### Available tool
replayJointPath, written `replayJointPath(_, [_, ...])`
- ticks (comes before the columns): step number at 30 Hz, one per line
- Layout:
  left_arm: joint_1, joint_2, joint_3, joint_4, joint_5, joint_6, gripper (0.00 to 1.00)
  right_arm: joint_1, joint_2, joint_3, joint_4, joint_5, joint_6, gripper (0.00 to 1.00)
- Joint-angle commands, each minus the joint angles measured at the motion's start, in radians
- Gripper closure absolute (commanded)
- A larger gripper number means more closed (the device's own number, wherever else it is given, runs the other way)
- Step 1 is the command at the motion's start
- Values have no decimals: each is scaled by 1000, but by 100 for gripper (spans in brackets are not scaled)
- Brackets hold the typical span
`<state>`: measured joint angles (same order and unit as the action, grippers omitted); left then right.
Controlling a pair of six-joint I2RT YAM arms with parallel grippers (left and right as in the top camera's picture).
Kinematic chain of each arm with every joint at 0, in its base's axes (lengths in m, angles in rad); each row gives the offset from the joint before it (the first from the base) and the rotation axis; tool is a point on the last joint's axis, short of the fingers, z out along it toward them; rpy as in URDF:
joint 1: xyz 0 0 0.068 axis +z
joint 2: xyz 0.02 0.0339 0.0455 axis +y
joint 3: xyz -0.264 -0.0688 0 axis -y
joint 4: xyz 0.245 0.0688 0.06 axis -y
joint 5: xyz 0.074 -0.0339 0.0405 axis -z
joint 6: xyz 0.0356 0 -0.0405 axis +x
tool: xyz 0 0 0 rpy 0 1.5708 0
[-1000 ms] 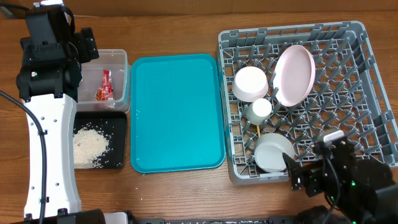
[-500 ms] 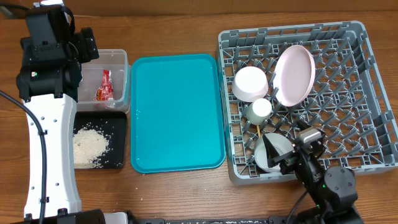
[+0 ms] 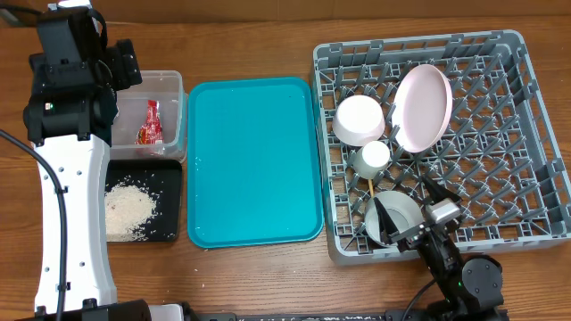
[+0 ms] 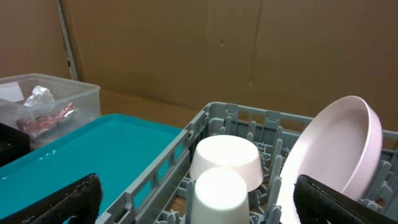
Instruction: Sort waste into correct bins and load items into the dishwasher
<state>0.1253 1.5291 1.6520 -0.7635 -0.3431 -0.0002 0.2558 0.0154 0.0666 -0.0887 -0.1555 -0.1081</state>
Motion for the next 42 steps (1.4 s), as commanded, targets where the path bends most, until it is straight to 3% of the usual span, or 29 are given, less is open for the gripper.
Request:
replayJointPath(1, [-1, 1, 13, 4, 4, -11, 0, -21, -13, -34, 6, -18, 5, 0])
replayJointPath(10, [-1, 1, 13, 4, 4, -11, 0, -43, -13, -59, 21, -4, 4, 0])
replayJointPath(26, [-1, 1, 13, 4, 4, -11, 0, -242, -13, -59, 21, -3, 4, 0])
replayJointPath(42, [-1, 1, 13, 4, 4, -11, 0, -247, -13, -59, 21, -3, 5, 0])
